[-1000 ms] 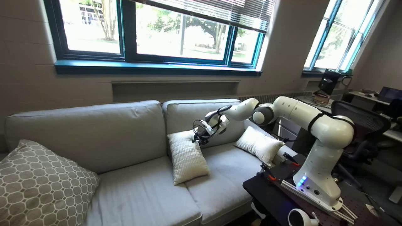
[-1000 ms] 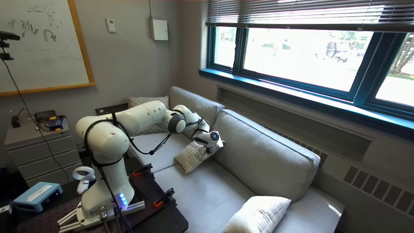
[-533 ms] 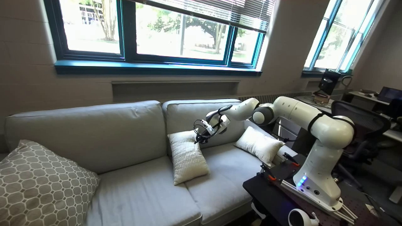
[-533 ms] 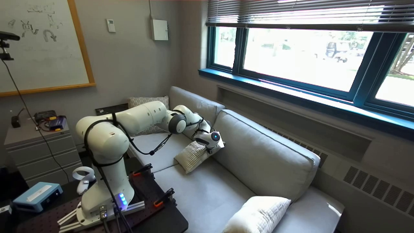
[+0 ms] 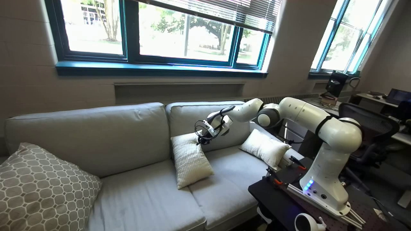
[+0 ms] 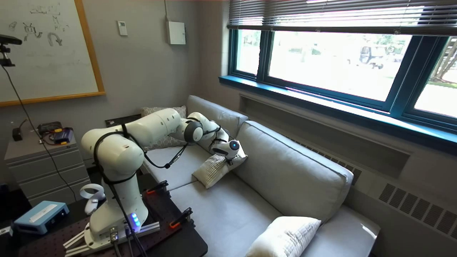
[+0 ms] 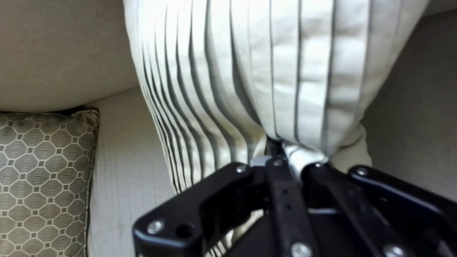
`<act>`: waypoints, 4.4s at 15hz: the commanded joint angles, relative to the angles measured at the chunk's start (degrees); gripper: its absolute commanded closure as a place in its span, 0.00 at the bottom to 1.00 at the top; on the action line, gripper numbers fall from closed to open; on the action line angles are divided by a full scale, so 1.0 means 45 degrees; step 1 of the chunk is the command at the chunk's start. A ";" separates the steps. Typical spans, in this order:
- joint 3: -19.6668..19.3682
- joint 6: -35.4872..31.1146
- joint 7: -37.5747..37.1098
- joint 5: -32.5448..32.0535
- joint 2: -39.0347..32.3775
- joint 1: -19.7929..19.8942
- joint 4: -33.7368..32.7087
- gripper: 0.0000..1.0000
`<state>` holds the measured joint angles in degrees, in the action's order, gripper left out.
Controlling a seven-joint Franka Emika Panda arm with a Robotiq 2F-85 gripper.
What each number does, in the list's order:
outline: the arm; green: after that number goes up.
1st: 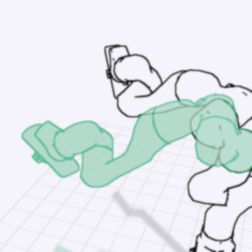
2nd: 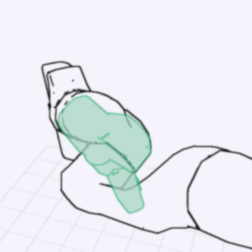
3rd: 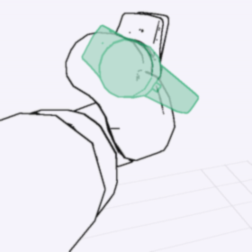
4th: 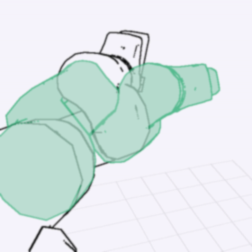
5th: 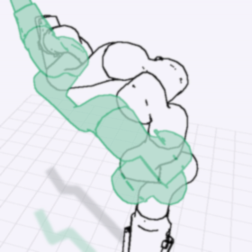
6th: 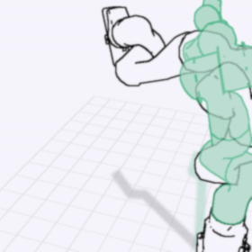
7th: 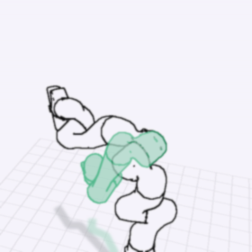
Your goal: Arrange the pillows neatly to the right
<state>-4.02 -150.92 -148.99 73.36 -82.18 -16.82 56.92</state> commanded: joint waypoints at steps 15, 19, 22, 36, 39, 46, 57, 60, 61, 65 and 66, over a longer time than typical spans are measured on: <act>0.1943 -0.6529 1.0986 0.8133 0.8292 -0.1675 0.9256 0.98; 0.0440 -0.6324 1.3065 1.1431 1.0213 -0.2634 1.1333 0.98; 0.0649 -0.6593 1.3073 1.2162 1.1657 -0.2313 1.3517 0.98; 0.2126 -0.5754 1.0047 1.0070 1.7777 0.0814 2.2324 0.98; 0.1503 -0.4756 0.8977 0.6656 1.6687 0.1813 2.1994 0.98; -0.0798 -0.3306 0.4927 -0.1563 1.5281 0.3406 1.9640 0.98; -0.2707 0.4319 -0.0306 -0.9030 1.2038 0.5540 1.1538 0.98; -0.3913 0.6067 -0.0040 -0.8683 1.0144 0.4874 0.9221 0.98; -0.4092 0.6616 -0.0063 -0.8669 0.9541 0.4840 0.8528 0.98; -0.6005 0.9245 -0.0033 -0.8131 0.6401 0.3859 0.5843 0.98; -0.6400 0.9871 -0.0029 -0.7932 0.5691 0.3692 0.5219 0.98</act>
<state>-27.39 -115.12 -149.12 34.96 -46.38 2.08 91.70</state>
